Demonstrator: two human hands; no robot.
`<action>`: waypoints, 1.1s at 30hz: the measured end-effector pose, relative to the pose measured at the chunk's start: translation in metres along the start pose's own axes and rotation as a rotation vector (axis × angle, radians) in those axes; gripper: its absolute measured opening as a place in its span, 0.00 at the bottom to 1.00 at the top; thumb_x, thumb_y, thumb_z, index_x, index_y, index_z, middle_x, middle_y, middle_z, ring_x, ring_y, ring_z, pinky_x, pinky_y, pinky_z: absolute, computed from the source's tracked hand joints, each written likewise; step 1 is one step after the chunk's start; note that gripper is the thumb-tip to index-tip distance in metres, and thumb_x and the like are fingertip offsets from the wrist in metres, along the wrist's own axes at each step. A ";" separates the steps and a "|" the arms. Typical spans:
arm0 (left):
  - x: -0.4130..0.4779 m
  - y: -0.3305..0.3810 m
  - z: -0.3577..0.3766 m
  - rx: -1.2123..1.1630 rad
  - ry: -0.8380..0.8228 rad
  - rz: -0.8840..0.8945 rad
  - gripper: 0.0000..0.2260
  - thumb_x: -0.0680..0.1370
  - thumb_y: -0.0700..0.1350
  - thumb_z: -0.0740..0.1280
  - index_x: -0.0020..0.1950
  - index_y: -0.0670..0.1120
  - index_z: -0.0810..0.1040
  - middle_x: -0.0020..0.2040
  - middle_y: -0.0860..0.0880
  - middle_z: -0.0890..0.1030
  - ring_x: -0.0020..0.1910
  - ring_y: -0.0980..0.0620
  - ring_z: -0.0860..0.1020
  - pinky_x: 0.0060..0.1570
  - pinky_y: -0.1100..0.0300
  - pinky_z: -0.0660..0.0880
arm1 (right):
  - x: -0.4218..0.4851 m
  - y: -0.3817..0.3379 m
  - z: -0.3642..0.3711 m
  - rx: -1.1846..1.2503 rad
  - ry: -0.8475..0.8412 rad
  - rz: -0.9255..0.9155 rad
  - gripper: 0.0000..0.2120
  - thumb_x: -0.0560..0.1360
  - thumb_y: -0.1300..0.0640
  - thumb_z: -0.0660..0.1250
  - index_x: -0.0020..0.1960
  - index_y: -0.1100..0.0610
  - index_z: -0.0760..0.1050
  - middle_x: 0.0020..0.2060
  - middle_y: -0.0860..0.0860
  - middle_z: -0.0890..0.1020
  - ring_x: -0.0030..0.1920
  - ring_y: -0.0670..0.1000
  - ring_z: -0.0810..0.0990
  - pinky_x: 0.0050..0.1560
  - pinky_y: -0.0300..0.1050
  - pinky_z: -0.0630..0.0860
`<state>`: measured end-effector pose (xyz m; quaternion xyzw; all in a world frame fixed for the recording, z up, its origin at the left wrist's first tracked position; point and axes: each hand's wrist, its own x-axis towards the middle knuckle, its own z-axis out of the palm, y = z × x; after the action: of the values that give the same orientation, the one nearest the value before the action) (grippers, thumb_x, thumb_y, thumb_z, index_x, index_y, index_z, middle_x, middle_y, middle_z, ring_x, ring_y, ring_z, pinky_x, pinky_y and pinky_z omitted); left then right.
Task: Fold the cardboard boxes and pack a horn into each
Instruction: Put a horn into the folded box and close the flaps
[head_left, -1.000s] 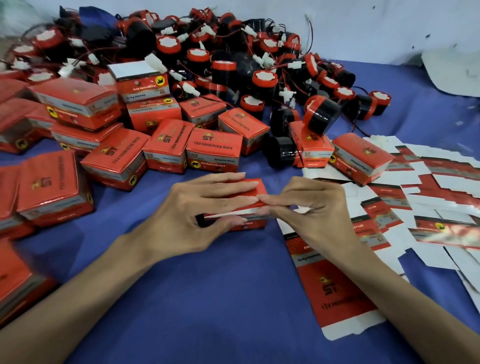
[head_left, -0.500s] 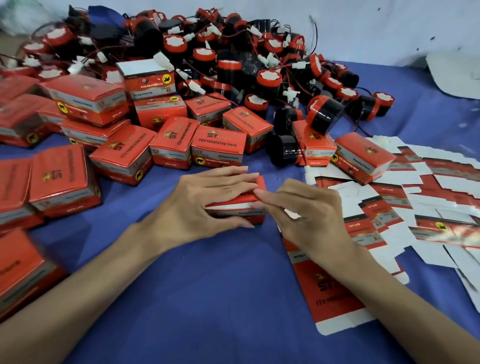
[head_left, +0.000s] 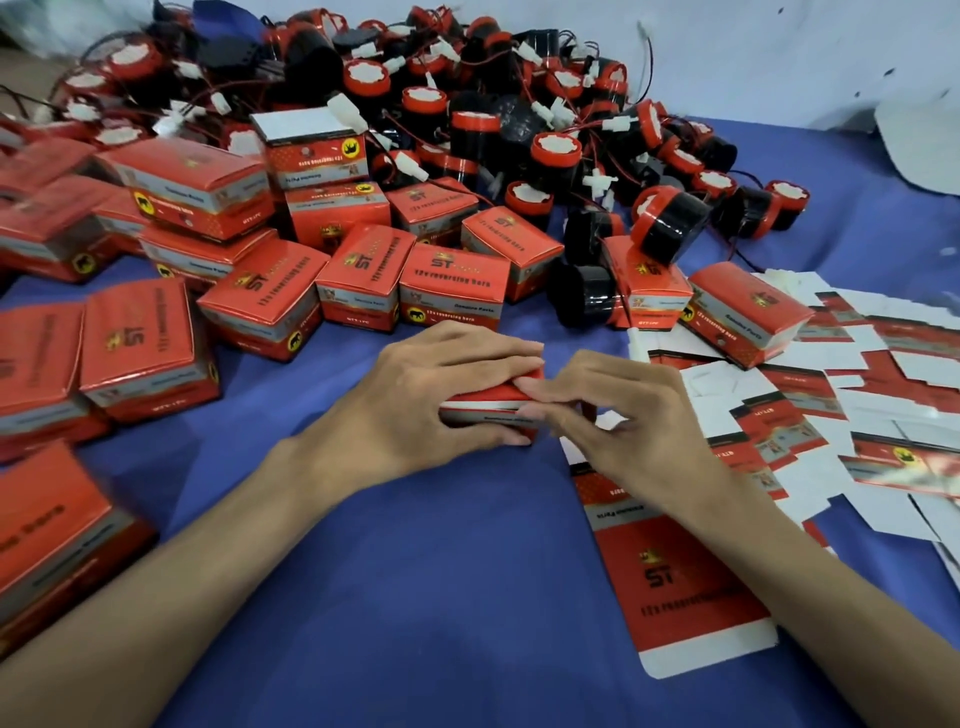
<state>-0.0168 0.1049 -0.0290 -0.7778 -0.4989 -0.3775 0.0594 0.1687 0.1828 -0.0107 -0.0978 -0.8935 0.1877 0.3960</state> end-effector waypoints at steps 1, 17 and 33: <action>0.000 0.001 -0.001 0.004 -0.014 0.004 0.21 0.72 0.51 0.73 0.61 0.40 0.80 0.60 0.46 0.80 0.58 0.46 0.79 0.58 0.51 0.76 | -0.002 0.003 -0.002 -0.039 -0.022 -0.025 0.07 0.71 0.64 0.72 0.48 0.65 0.82 0.32 0.54 0.79 0.29 0.51 0.76 0.31 0.44 0.76; -0.004 0.011 -0.007 0.138 -0.080 -0.112 0.22 0.76 0.51 0.67 0.68 0.44 0.75 0.67 0.51 0.76 0.62 0.46 0.76 0.56 0.48 0.76 | -0.005 -0.016 0.002 0.429 0.098 0.500 0.04 0.71 0.58 0.72 0.45 0.52 0.83 0.39 0.47 0.85 0.41 0.47 0.84 0.44 0.37 0.78; -0.003 0.008 -0.011 0.202 -0.161 -0.016 0.20 0.79 0.51 0.62 0.70 0.45 0.73 0.68 0.50 0.75 0.61 0.44 0.76 0.52 0.47 0.77 | -0.008 -0.007 0.005 -0.085 0.081 0.056 0.03 0.71 0.64 0.72 0.42 0.63 0.83 0.35 0.55 0.78 0.38 0.47 0.73 0.41 0.33 0.70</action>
<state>-0.0165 0.0937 -0.0207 -0.7917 -0.5437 -0.2620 0.0943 0.1699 0.1731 -0.0163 -0.1468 -0.8809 0.1566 0.4219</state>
